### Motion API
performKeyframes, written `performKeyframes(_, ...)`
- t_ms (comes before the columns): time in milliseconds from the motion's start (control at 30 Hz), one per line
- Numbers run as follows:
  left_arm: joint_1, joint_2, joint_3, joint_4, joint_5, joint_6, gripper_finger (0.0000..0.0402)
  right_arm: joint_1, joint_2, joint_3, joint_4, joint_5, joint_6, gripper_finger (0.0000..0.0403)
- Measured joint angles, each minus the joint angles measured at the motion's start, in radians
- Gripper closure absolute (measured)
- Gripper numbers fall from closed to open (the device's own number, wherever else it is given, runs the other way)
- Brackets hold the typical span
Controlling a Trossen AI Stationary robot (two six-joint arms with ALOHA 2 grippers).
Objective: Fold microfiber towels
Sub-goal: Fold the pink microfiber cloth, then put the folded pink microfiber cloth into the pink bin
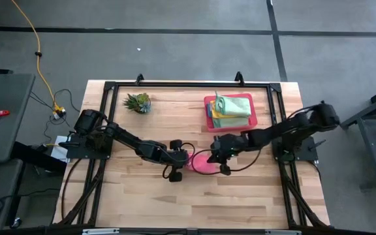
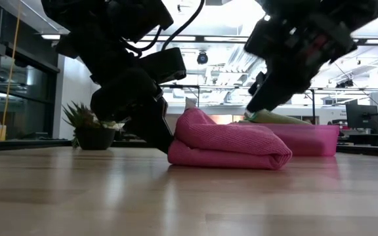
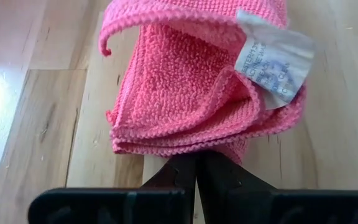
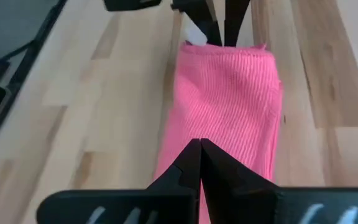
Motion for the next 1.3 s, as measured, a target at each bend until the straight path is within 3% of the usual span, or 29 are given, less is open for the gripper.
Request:
performKeyframes(167,0.000,0.000,0.000,0.000,0.000,-0.004,0.0401,0.000,0.135,0.000,0.195,0.012,0.000,0.0403)
performKeyframes(333,0.000,-0.028,-0.002,-0.028,0.014,-0.002,0.0401,0.000,0.224,-0.001,0.277,0.042,0.008,0.0403)
performKeyframes(567,0.000,-0.232,0.000,-0.200,-0.074,0.009,0.0401,0.000,0.273,-0.001,0.273,0.045,0.011,0.0403)
performKeyframes(733,0.014,-0.321,0.001,-0.089,-0.074,0.061,0.0401,0.000,0.270,-0.001,0.280,0.053,0.011,0.0403)
performKeyframes(1000,0.081,-0.241,-0.001,0.140,0.039,0.078,0.0401,0.005,0.252,-0.002,0.311,0.045,0.058,0.0403)
performKeyframes(1300,0.177,-0.368,0.000,0.156,0.065,0.168,0.0401,0.051,0.012,-0.002,0.233,0.217,0.064,0.0403)
